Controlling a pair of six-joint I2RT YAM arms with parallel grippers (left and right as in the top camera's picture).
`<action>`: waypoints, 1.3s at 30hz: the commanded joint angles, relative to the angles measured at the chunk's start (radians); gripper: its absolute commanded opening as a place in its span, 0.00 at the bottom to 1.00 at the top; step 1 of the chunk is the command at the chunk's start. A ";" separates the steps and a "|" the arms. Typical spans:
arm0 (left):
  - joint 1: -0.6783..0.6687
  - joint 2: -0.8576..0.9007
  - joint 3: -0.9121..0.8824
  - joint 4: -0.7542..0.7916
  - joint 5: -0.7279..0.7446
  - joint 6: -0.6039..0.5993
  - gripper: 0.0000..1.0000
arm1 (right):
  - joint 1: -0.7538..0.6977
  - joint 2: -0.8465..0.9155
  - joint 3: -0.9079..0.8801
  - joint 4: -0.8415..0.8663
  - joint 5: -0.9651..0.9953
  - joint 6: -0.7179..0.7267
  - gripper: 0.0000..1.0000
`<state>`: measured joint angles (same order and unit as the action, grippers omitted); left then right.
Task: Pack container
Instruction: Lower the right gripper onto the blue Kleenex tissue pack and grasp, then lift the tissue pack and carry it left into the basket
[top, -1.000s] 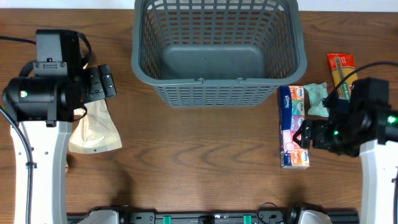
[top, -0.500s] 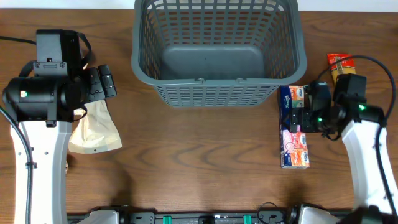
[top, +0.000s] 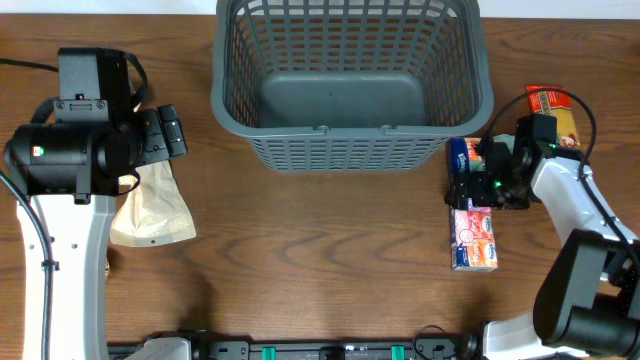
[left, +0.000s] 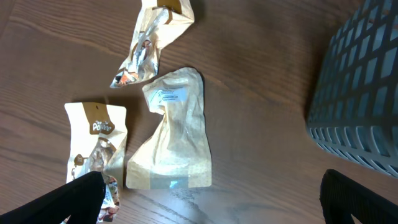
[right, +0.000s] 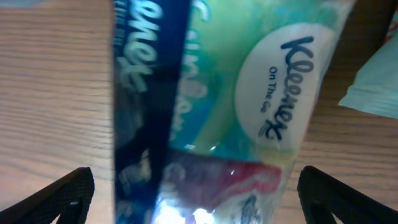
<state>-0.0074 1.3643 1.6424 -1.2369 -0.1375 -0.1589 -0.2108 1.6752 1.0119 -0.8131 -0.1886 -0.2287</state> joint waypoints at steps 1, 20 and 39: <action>0.004 -0.001 -0.002 -0.003 0.008 0.009 1.00 | 0.009 0.042 -0.006 0.021 0.071 0.068 0.92; 0.004 -0.001 -0.002 -0.003 0.023 0.009 1.00 | 0.010 0.150 -0.006 0.089 0.094 0.190 0.51; 0.004 -0.001 -0.002 -0.003 0.022 0.009 1.00 | 0.010 0.146 0.518 -0.279 0.053 0.221 0.01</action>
<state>-0.0074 1.3643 1.6424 -1.2373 -0.1162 -0.1589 -0.2070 1.8370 1.4143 -1.0691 -0.1143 -0.0196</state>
